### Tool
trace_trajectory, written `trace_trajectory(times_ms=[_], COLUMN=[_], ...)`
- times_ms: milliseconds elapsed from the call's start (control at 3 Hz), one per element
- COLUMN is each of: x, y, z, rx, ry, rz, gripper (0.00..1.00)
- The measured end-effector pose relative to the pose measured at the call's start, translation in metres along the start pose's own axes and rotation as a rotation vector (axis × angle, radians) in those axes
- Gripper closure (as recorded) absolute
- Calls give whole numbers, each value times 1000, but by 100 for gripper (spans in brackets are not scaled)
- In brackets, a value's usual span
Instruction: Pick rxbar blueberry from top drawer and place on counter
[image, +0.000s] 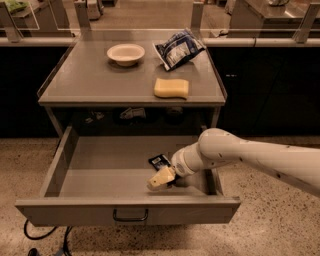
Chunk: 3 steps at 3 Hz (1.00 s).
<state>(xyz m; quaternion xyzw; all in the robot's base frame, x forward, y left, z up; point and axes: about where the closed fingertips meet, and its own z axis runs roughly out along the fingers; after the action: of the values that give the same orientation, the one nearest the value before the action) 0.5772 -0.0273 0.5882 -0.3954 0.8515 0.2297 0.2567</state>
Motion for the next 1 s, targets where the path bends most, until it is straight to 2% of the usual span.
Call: trace_trajectory(times_ms=[1000], x=[0], y=[0], z=[0], rx=[0], ry=[0], rz=[0], gripper=[89])
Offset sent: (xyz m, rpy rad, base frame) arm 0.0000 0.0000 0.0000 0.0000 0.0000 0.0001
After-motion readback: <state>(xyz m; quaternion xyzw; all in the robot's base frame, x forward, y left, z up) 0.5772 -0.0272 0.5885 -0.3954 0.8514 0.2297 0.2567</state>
